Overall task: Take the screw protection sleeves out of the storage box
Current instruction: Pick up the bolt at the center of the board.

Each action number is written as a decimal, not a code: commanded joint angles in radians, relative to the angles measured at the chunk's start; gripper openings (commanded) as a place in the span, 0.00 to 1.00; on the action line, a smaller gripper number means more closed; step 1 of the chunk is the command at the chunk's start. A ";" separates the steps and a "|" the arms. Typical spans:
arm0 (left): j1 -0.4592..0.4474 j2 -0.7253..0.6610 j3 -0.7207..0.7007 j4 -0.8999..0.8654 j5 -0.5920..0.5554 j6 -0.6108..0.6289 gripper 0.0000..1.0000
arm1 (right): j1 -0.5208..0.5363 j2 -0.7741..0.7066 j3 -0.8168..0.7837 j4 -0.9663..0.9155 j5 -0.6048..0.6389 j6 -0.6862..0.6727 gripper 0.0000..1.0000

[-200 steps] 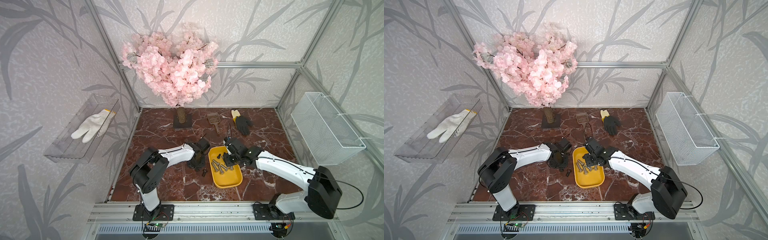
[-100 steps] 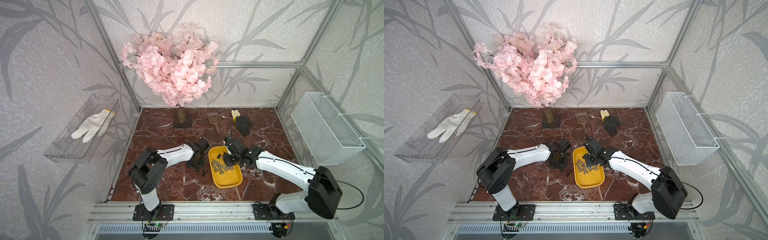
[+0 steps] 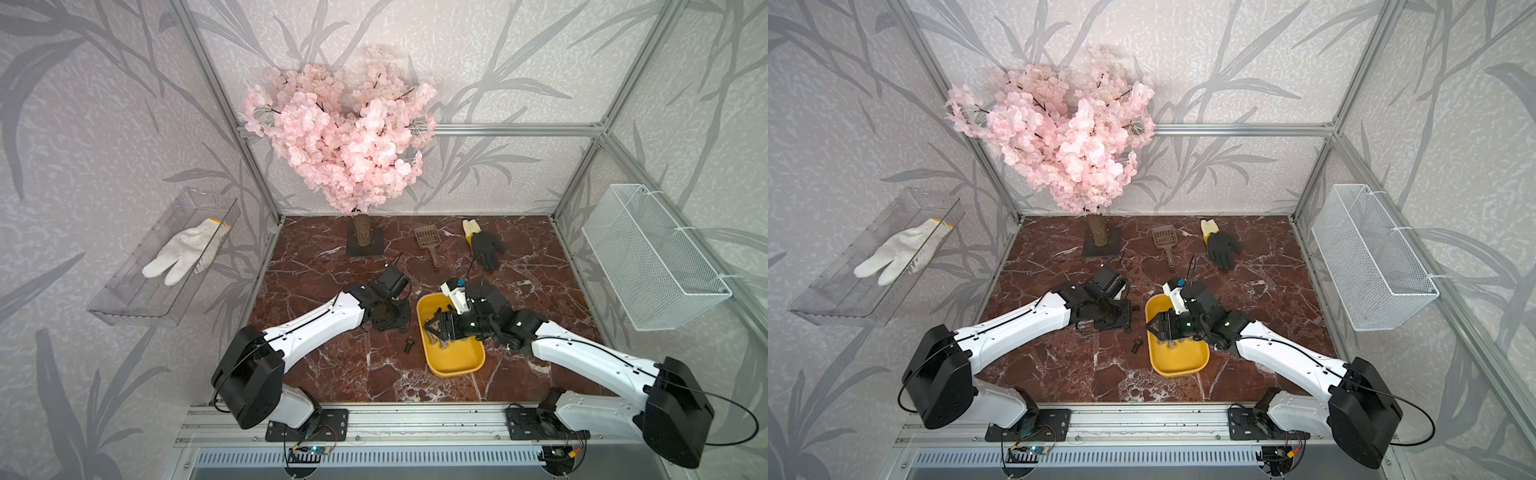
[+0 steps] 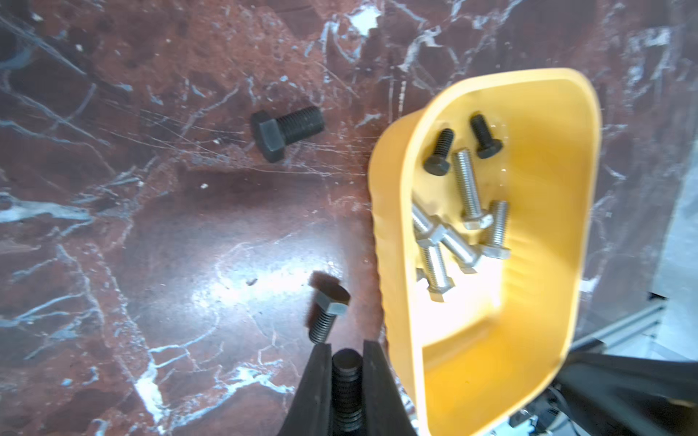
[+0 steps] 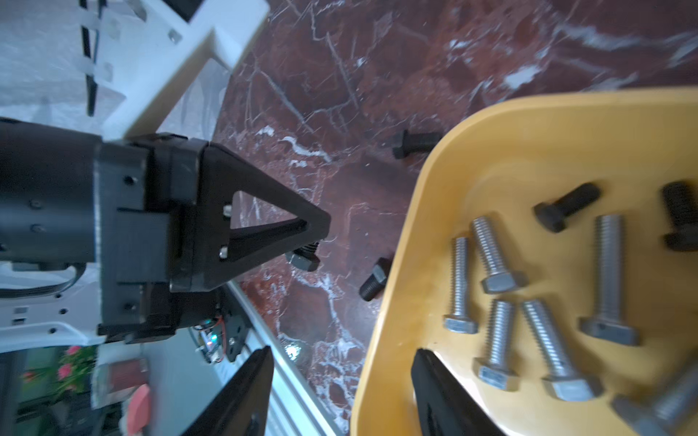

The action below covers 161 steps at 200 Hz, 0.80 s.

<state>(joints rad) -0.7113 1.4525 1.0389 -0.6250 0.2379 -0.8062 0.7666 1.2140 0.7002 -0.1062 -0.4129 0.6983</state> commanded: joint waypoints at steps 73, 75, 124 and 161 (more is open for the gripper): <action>0.002 -0.057 -0.041 0.156 0.128 -0.148 0.00 | 0.069 0.117 -0.009 0.224 -0.064 0.111 0.63; 0.002 -0.057 -0.042 0.157 0.129 -0.149 0.00 | 0.069 0.117 -0.006 0.223 -0.061 0.109 0.63; -0.001 -0.073 -0.062 0.168 0.140 -0.163 0.00 | 0.061 0.174 0.058 0.182 -0.016 0.077 0.59; -0.004 -0.081 -0.079 0.182 0.145 -0.178 0.00 | 0.049 0.214 0.097 0.171 -0.010 0.065 0.53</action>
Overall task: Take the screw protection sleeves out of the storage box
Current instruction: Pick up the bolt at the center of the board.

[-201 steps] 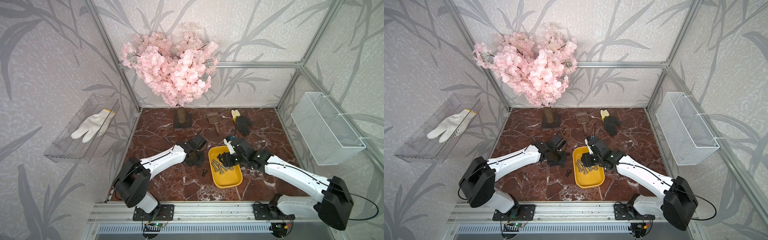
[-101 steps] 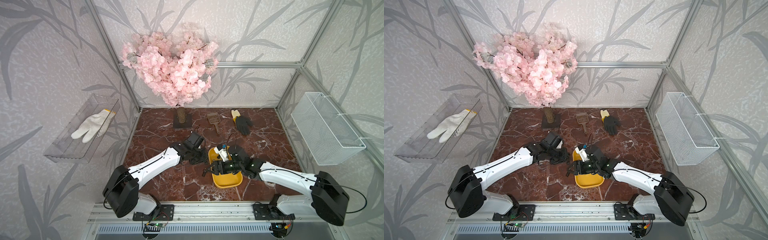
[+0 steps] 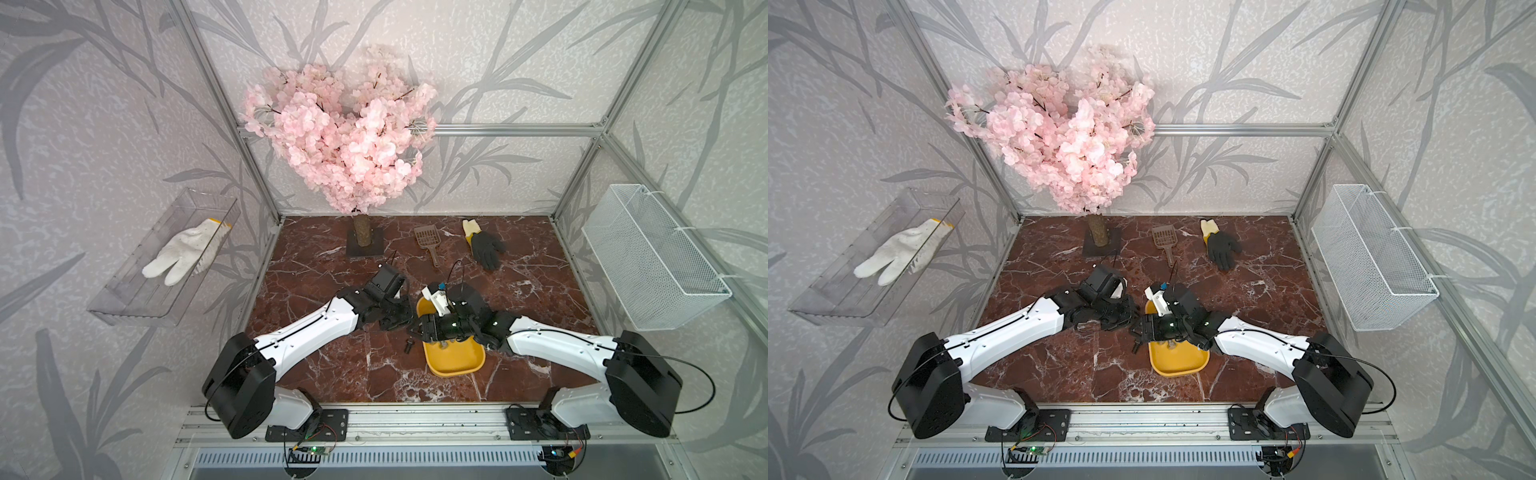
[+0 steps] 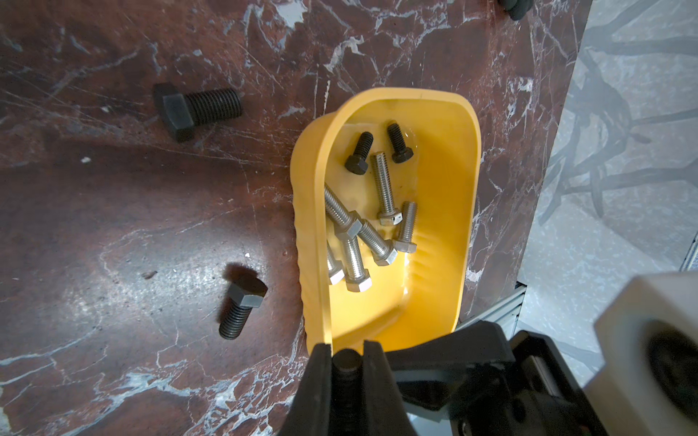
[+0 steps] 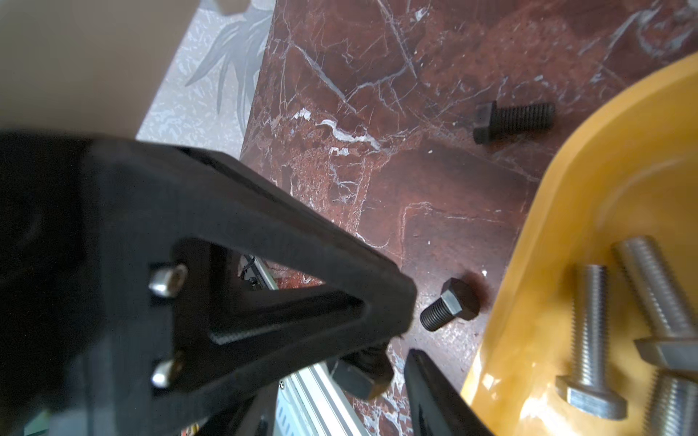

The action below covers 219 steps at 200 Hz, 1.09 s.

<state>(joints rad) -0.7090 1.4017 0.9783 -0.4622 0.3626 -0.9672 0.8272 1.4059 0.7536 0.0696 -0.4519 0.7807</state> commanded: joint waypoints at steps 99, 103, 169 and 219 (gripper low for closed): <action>-0.015 -0.034 -0.044 0.046 0.039 -0.033 0.02 | -0.039 0.049 0.082 -0.004 0.030 -0.017 0.33; -0.016 -0.035 -0.042 0.047 0.040 -0.035 0.02 | -0.039 0.051 0.084 -0.004 0.030 -0.017 0.32; -0.021 -0.044 -0.064 0.074 0.048 -0.042 0.20 | -0.046 0.042 0.107 -0.040 0.039 -0.069 0.12; -0.001 -0.073 -0.047 0.020 -0.004 -0.024 0.49 | -0.051 -0.003 0.096 -0.151 0.084 -0.128 0.06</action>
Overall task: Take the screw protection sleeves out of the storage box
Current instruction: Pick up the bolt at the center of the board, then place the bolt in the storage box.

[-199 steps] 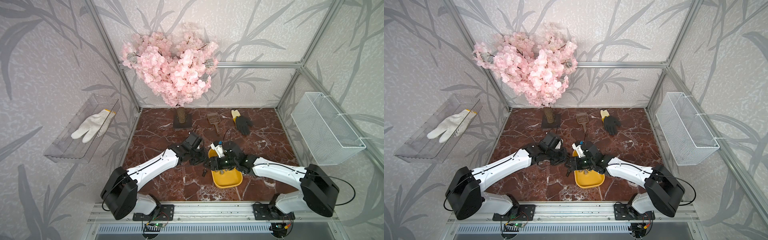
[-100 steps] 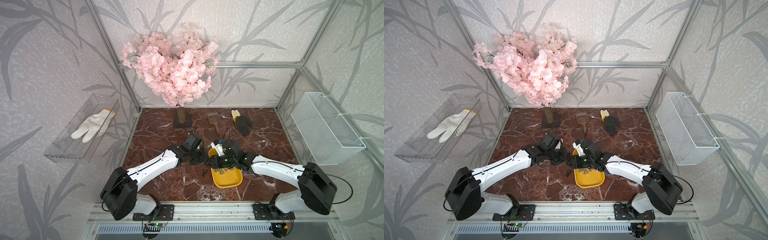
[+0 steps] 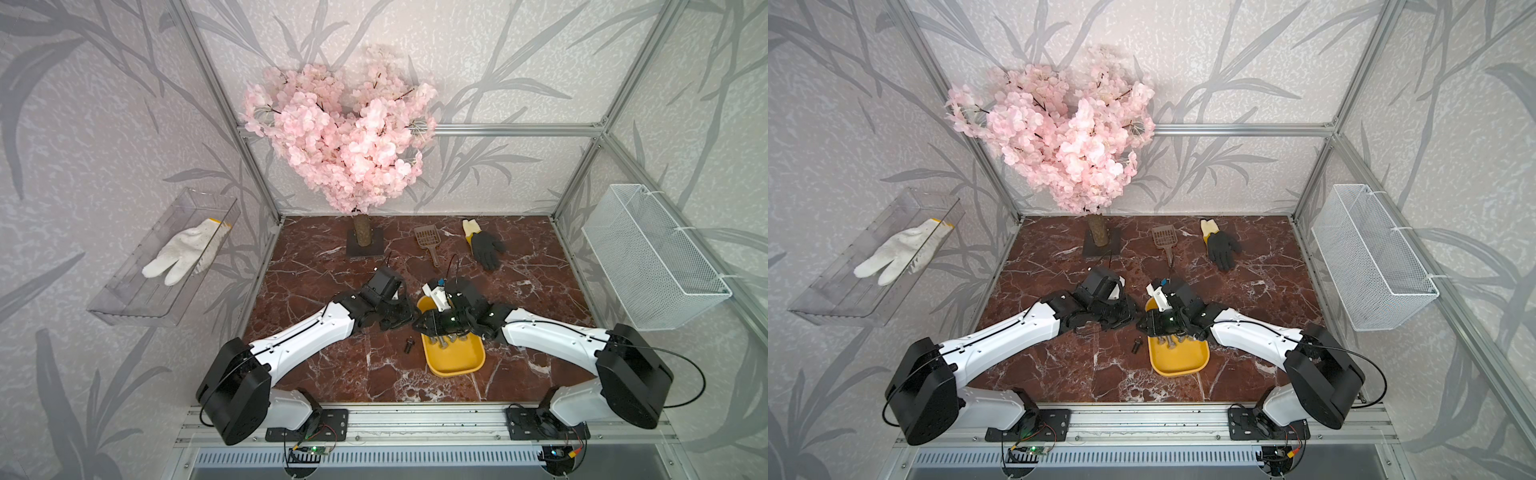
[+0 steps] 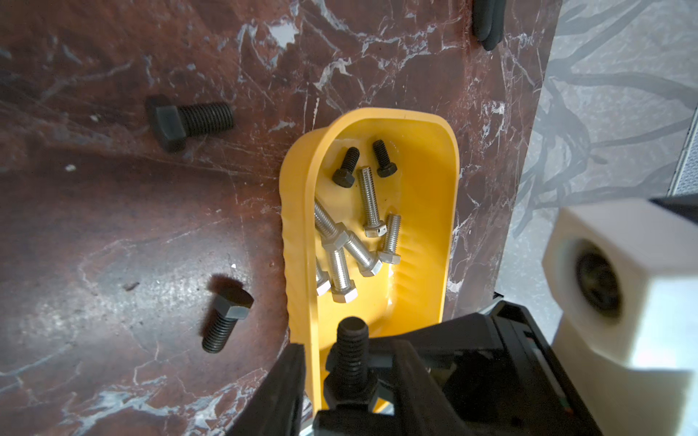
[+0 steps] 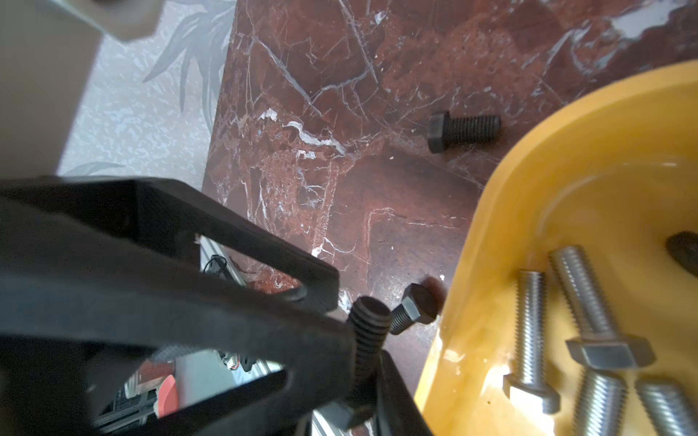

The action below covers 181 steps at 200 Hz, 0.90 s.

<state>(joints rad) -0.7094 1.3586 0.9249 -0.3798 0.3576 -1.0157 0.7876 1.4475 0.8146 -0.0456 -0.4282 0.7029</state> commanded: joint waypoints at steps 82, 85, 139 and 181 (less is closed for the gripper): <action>0.030 -0.030 0.075 -0.269 -0.179 0.156 0.54 | -0.027 0.030 0.152 -0.412 0.389 -0.279 0.04; 0.031 -0.032 0.074 -0.271 -0.181 0.158 0.54 | -0.028 0.039 0.160 -0.425 0.398 -0.286 0.04; 0.031 -0.029 0.058 -0.270 -0.186 0.164 0.54 | -0.032 0.150 0.205 -0.464 0.451 -0.342 0.04; 0.031 -0.021 0.055 -0.265 -0.182 0.167 0.54 | -0.031 0.195 0.196 -0.449 0.451 -0.341 0.08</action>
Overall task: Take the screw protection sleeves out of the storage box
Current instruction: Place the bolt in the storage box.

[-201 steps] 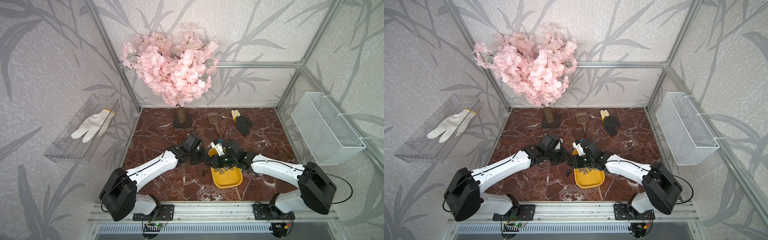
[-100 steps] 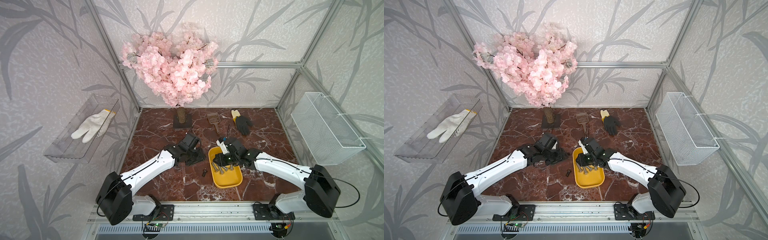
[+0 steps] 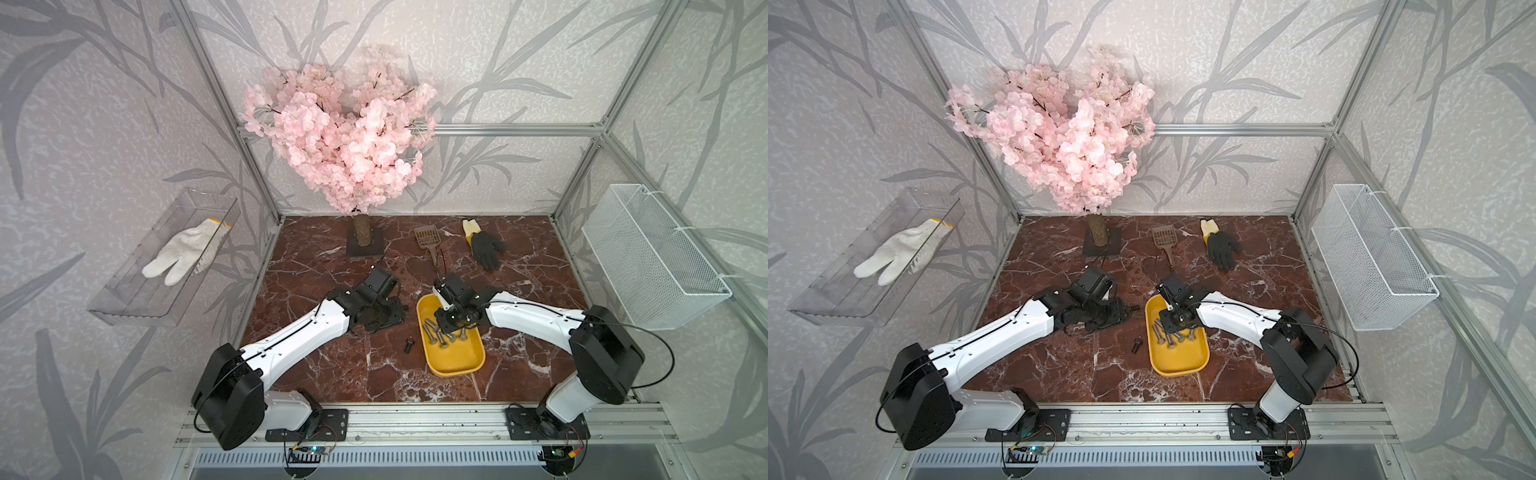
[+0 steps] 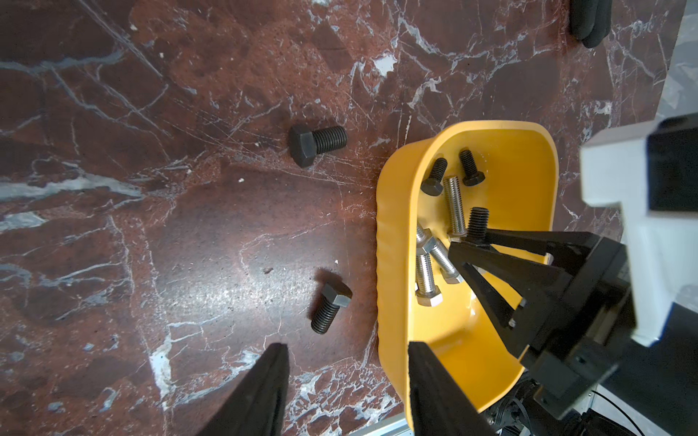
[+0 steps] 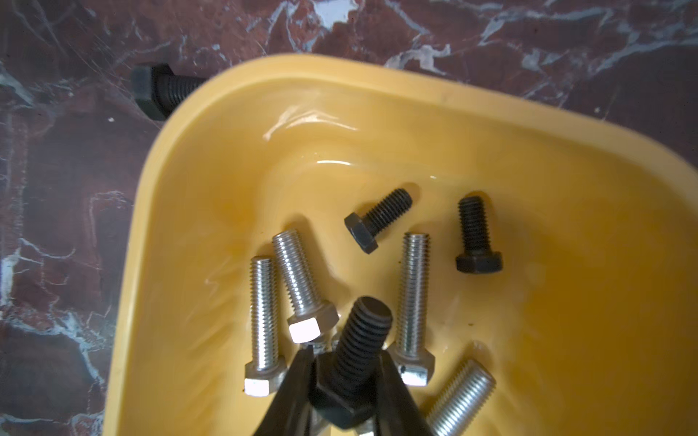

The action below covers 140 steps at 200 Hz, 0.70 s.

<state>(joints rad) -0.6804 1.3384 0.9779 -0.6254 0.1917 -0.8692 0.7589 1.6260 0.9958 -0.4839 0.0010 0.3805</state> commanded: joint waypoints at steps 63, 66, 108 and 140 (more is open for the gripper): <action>0.002 0.013 -0.002 -0.012 -0.015 0.023 0.53 | -0.003 0.073 0.023 0.003 0.025 -0.021 0.16; 0.002 0.015 -0.002 -0.012 -0.014 0.024 0.54 | -0.003 0.074 0.023 0.002 0.026 -0.022 0.17; 0.002 0.025 -0.008 -0.005 -0.007 0.024 0.54 | -0.003 0.074 0.029 -0.001 0.035 -0.017 0.34; 0.001 0.028 -0.004 -0.004 -0.001 0.026 0.53 | -0.003 0.054 0.028 -0.008 0.036 -0.012 0.42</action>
<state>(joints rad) -0.6804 1.3567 0.9771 -0.6239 0.1925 -0.8631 0.7589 1.6962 1.0004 -0.4786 0.0193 0.3687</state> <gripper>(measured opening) 0.535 0.410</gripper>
